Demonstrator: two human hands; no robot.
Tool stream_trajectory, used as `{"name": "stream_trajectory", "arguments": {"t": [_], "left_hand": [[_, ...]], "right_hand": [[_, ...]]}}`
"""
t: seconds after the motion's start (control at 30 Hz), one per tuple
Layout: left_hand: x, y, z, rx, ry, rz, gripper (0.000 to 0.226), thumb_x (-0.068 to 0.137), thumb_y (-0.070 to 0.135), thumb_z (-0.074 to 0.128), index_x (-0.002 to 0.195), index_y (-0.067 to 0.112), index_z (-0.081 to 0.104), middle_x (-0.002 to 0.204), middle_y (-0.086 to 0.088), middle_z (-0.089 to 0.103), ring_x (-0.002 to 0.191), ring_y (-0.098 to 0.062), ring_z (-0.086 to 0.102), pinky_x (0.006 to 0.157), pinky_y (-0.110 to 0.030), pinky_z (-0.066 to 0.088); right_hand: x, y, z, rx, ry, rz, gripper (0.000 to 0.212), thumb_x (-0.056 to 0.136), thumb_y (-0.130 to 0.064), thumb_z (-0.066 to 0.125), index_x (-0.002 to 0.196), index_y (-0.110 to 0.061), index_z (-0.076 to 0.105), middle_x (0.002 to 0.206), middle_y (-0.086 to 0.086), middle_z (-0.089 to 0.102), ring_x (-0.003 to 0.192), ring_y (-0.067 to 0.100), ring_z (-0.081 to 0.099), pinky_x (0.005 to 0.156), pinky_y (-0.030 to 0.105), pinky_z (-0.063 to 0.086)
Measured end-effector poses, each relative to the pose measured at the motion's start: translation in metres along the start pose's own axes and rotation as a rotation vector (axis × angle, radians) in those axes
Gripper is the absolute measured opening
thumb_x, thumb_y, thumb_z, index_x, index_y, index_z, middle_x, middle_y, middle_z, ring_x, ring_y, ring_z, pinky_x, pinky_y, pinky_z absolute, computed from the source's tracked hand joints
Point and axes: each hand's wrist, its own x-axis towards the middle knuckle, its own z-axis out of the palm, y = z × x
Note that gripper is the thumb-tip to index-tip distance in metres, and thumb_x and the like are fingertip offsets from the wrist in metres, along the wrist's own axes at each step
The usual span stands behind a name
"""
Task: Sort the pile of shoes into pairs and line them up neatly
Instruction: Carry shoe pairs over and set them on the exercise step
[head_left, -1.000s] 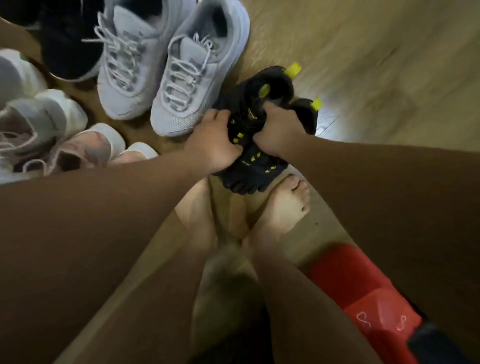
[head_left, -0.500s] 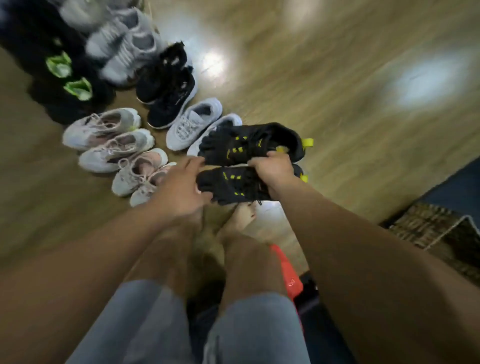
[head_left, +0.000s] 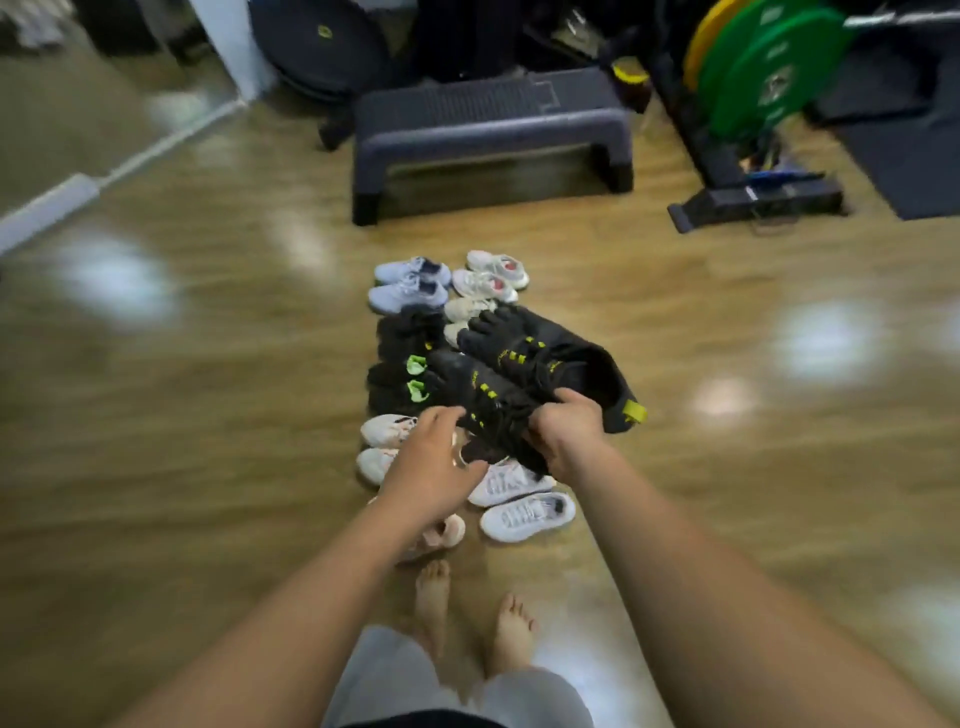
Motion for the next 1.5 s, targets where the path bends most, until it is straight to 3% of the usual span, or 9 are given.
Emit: {"name": "stream_trajectory", "arguments": {"t": [0.13,0.33,0.47,0.6,0.77,0.93,1.1,1.33,1.5], "left_hand": [[-0.042,-0.035,-0.032,-0.210,0.102,-0.254,0.075,0.075,0.035,0.076,0.139,0.019,0.042,0.136,-0.004,0.045,0.118,-0.026,0.053,0.102,-0.039,0.045],[-0.095,-0.106,-0.088,-0.352,0.387,-0.510,0.081,0.071,0.048,0.073,0.139,0.024,0.034,0.130,-0.004,0.052,0.112,-0.025,0.056,0.091,-0.035,0.049],[-0.146,-0.174,-0.125,-0.299,0.588,-0.722,0.075,0.081,0.046,0.067,0.142,0.020,0.032,0.139,-0.003,0.043,0.122,-0.023,0.050,0.094,-0.037,0.048],[-0.195,-0.244,-0.156,-0.337,0.685,-0.866,0.073,0.083,0.041,0.066,0.142,0.020,0.028,0.140,-0.002,0.037,0.119,-0.026,0.052,0.089,-0.040,0.048],[-0.250,-0.337,-0.204,-0.373,0.764,-0.956,0.067,0.087,0.040,0.063,0.142,0.023,0.029,0.140,0.001,0.038,0.118,-0.024,0.052,0.081,-0.036,0.045],[-0.294,-0.419,-0.253,-0.395,0.790,-1.043,0.061,0.089,0.044,0.060,0.140,0.022,0.034,0.138,0.002,0.042,0.117,-0.022,0.053,0.078,-0.033,0.043],[-0.315,-0.494,-0.288,-0.568,0.849,-1.028,0.064,0.087,0.047,0.063,0.140,0.020,0.039,0.132,0.000,0.047,0.112,-0.022,0.056,0.085,-0.030,0.046],[-0.312,-0.622,-0.355,-0.738,0.946,-1.043,0.063,0.088,0.037,0.066,0.144,0.021,0.041,0.140,0.001,0.048,0.115,-0.018,0.055,0.093,-0.028,0.048],[-0.293,-0.706,-0.423,-0.819,0.955,-1.116,0.063,0.090,0.036,0.065,0.145,0.020,0.039,0.143,0.001,0.048,0.112,-0.016,0.057,0.084,-0.026,0.047]], "right_hand": [[-0.037,0.009,0.065,0.132,-0.169,0.103,0.062,0.084,0.021,0.042,0.134,-0.013,0.050,0.095,0.020,0.061,0.065,0.025,0.055,0.044,0.025,0.048],[-0.108,0.071,0.184,-0.004,-0.384,0.286,0.037,0.091,0.002,0.051,0.120,-0.022,0.050,0.042,0.004,0.053,0.034,0.012,0.050,0.038,0.018,0.043],[-0.167,0.125,0.261,-0.159,-0.506,0.405,0.039,0.092,-0.015,0.057,0.128,-0.032,0.058,0.053,-0.002,0.054,0.053,0.013,0.051,0.056,0.024,0.050],[-0.239,0.163,0.334,-0.359,-0.573,0.388,0.035,0.094,-0.012,0.059,0.126,-0.025,0.057,0.057,0.001,0.059,0.048,0.012,0.053,0.047,0.021,0.048],[-0.314,0.213,0.418,-0.426,-0.638,0.322,0.053,0.095,-0.008,0.055,0.136,-0.040,0.042,0.069,0.003,0.058,0.058,0.013,0.053,0.062,0.031,0.050],[-0.356,0.272,0.500,-0.474,-0.743,0.356,0.029,0.091,-0.005,0.053,0.104,-0.027,0.040,0.048,-0.001,0.051,0.039,0.012,0.049,0.055,0.029,0.051],[-0.396,0.307,0.588,-0.548,-0.695,0.326,0.040,0.090,-0.003,0.054,0.108,-0.037,0.042,0.041,0.001,0.048,0.039,0.012,0.046,0.051,0.026,0.047],[-0.410,0.354,0.742,-0.633,-0.740,0.375,0.017,0.094,-0.016,0.054,0.107,-0.025,0.045,0.055,0.002,0.056,0.059,0.014,0.057,0.051,0.026,0.045],[-0.421,0.364,0.870,-0.687,-0.758,0.405,0.048,0.091,-0.004,0.057,0.131,-0.030,0.053,0.077,0.008,0.060,0.069,0.017,0.057,0.056,0.030,0.046]]}}
